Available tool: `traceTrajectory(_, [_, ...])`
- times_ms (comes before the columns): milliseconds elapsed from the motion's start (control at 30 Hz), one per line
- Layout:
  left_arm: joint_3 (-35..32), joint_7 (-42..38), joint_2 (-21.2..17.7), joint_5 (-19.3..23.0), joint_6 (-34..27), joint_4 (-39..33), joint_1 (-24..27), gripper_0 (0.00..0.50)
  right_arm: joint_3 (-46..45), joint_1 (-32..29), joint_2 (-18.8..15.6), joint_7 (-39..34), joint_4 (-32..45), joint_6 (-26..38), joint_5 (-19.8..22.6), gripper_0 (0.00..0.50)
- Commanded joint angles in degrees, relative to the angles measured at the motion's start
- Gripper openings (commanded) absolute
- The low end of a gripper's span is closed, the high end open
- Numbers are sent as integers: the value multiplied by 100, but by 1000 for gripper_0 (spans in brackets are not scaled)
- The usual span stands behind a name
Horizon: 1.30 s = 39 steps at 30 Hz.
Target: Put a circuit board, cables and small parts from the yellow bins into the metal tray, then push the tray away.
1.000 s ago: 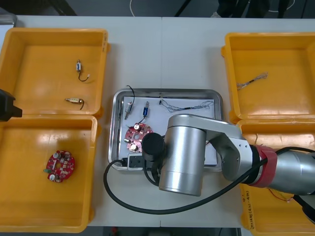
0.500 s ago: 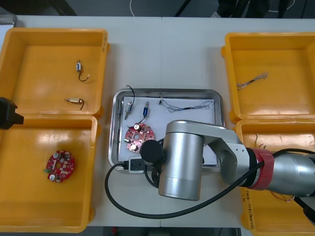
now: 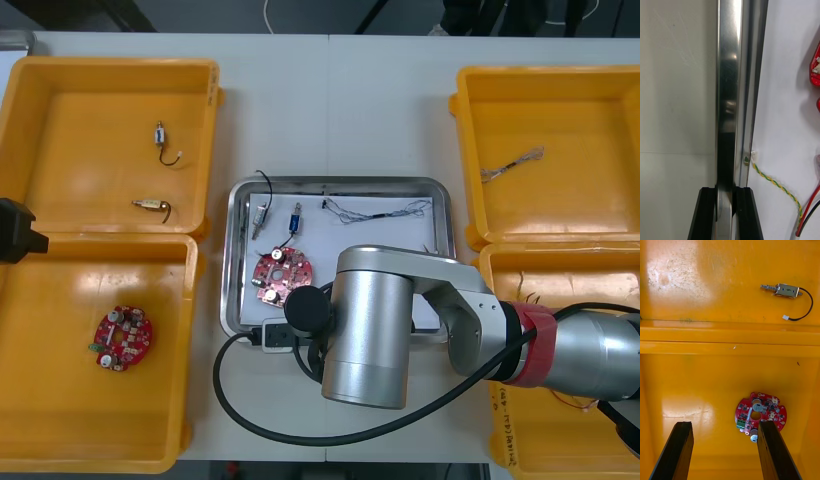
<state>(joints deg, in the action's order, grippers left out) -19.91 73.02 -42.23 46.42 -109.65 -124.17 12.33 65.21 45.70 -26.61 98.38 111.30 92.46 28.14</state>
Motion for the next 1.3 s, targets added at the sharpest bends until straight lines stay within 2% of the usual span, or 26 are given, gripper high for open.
traceTrajectory(33, [58, 529, 49, 43, -35, -195, -90, 500, 79, 124, 139, -73, 67, 27, -142, 0])
traceTrajectory(433, [58, 529, 49, 43, -35, -195, -90, 500, 79, 273, 183, -38, -302, -193, -616, 0])
traceTrajectory(867, [58, 529, 49, 43, -35, -195, -90, 500, 62, 739, 209, -47, -838, -474, -581, 0])
traceTrajectory(1300, [58, 529, 49, 43, -35, -195, -90, 500, -9, 1328, 209, -73, -1304, -571, -159, 0])
